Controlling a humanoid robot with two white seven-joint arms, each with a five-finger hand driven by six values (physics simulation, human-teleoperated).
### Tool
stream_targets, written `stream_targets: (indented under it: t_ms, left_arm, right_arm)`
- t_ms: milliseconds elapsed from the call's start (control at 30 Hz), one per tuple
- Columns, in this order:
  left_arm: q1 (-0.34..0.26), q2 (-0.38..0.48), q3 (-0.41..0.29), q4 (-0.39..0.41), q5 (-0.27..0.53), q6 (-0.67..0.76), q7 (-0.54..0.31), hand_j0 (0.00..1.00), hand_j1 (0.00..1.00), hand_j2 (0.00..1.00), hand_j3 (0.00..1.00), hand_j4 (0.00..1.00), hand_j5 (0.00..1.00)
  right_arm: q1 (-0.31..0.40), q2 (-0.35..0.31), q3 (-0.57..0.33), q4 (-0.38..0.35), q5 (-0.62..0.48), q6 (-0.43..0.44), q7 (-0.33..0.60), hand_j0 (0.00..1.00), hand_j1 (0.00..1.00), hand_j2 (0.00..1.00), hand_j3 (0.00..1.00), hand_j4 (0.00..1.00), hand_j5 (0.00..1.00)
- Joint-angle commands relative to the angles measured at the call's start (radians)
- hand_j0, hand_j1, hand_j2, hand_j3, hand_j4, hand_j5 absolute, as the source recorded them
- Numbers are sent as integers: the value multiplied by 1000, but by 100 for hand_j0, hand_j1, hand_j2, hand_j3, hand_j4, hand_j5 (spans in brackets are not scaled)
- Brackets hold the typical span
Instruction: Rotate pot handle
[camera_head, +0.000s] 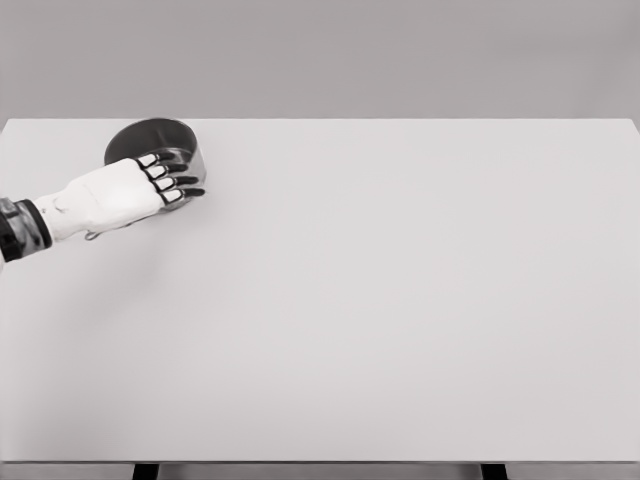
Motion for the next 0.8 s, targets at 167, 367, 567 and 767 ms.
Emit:
stream_targets:
  t_ms: [167,367,567,767]
  left_arm:
    - [0,23,4,21,7,0,1,100,100,100,100,100,100]
    - [-8,29,4,43,7,0,1,100,100,100,100,100,100]
    - [-9,29,13,63,7,0,1,100,100,100,100,100,100]
    - [-6,31,30,66,7,0,1,100,100,100,100,100,100]
  right_arm:
    - [0,0,0,0,0,-1,1,100,100,100,100,100,100]
    - [0,0,0,0,0,0,1,100,100,100,100,100,100]
    - [0,0,0,0,0,0,1,100,100,100,100,100,100]
    - [0,0,0,0,0,0,1,100,100,100,100,100,100]
